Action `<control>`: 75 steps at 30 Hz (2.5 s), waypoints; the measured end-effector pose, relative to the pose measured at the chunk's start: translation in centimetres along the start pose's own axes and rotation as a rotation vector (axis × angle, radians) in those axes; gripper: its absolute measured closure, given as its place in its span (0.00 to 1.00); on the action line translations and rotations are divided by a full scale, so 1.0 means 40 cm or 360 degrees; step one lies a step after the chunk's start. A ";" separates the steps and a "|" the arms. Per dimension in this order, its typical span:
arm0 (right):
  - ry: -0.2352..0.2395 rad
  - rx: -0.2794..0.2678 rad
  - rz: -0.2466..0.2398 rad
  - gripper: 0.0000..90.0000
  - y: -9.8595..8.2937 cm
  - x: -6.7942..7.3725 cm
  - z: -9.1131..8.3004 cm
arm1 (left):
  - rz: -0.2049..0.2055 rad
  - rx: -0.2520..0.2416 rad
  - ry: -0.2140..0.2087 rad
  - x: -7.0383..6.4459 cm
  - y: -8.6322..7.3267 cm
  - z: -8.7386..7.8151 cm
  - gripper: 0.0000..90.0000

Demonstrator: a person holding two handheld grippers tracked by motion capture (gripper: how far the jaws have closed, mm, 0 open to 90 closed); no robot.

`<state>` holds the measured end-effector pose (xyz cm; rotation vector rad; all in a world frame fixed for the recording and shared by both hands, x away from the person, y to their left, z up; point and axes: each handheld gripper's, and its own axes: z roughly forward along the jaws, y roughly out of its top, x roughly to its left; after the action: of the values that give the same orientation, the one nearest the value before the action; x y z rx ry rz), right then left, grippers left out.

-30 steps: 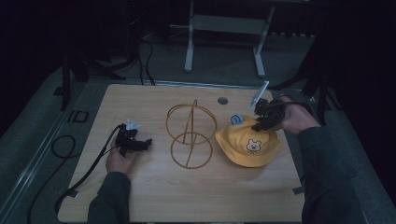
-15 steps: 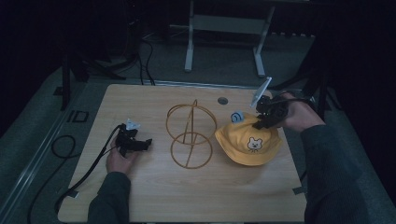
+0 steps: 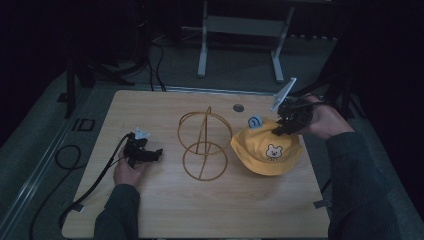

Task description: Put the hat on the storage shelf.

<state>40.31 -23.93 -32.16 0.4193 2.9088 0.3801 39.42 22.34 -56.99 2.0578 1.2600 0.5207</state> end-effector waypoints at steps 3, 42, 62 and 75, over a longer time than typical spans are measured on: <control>-0.0001 -0.0003 0.0003 0.82 0.001 0.000 -0.012 | 0.0000 0.0000 0.0000 0.000 0.000 0.000 0.16; -0.0037 -0.0046 0.0011 0.82 0.020 -0.006 -0.108 | 0.0003 -0.0002 0.0000 0.000 0.000 0.000 0.16; -0.0059 -0.0085 0.0025 0.82 0.012 -0.010 -0.155 | 0.0003 -0.0002 0.0000 0.000 0.000 0.000 0.16; -0.0077 -0.0138 0.0021 0.82 0.019 -0.009 -0.181 | 0.0003 -0.0002 0.0001 0.000 0.000 0.000 0.16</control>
<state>39.33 -24.94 -25.03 0.4284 2.8316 0.4888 39.42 22.34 -56.99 2.0581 1.2577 0.5225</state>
